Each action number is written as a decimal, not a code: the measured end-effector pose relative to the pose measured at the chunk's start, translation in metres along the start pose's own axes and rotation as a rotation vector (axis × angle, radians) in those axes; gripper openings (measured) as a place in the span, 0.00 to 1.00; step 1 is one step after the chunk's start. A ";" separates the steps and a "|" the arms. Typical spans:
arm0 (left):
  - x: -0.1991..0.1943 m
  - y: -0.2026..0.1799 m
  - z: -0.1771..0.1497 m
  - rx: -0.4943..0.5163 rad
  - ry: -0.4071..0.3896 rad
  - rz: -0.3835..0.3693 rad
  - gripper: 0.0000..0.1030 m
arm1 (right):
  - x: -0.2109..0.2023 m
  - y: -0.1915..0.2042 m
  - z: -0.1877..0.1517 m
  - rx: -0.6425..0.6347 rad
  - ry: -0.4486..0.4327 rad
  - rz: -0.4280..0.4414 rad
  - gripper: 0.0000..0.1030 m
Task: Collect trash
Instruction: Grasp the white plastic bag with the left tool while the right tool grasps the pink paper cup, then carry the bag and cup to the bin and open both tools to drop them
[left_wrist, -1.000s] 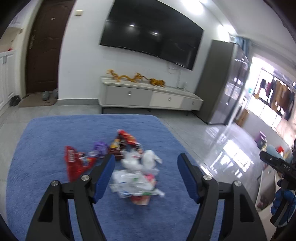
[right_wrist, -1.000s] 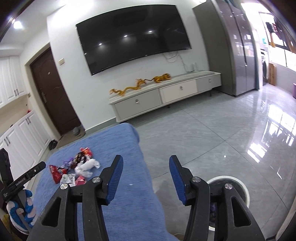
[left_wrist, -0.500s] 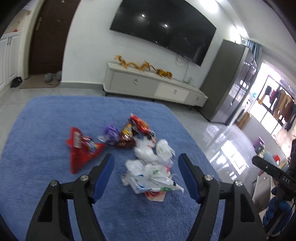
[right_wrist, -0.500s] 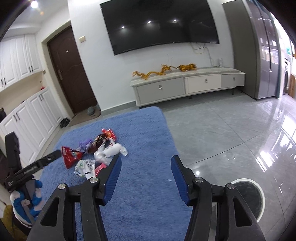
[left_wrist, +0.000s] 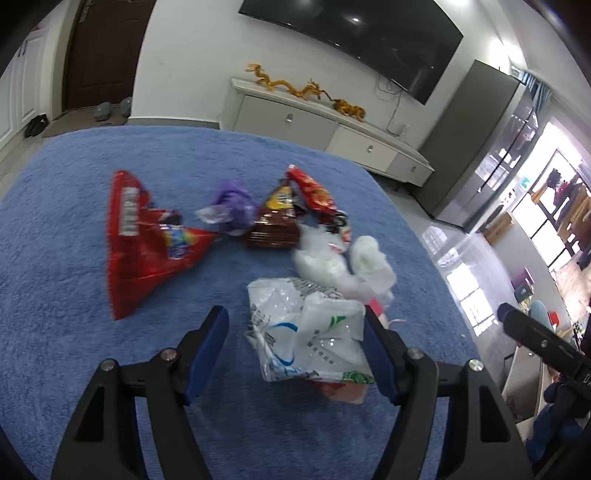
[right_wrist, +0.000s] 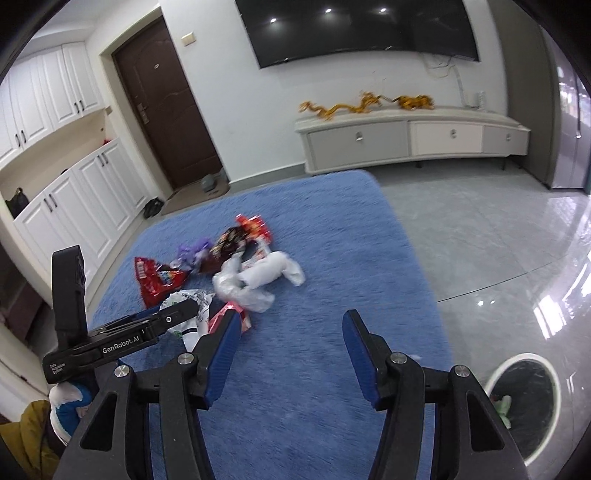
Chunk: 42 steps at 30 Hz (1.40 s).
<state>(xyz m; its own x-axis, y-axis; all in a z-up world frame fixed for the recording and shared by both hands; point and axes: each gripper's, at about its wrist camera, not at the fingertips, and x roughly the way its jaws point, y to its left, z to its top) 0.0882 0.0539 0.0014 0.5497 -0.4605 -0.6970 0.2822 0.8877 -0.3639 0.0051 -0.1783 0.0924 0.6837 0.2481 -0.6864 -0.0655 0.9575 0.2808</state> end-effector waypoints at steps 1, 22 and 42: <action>-0.002 0.004 -0.001 -0.009 -0.001 -0.004 0.58 | 0.008 0.003 0.000 -0.001 0.014 0.015 0.54; -0.031 0.016 -0.025 0.007 -0.021 -0.005 0.22 | 0.084 0.042 -0.009 0.070 0.146 0.258 0.29; -0.101 -0.089 -0.024 0.170 -0.115 -0.073 0.20 | -0.084 -0.059 -0.019 0.178 -0.181 0.098 0.27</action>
<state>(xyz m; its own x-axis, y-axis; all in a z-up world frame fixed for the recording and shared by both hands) -0.0111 0.0216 0.0888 0.6061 -0.5285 -0.5944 0.4475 0.8444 -0.2945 -0.0625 -0.2527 0.1207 0.8000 0.2925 -0.5239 -0.0194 0.8853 0.4647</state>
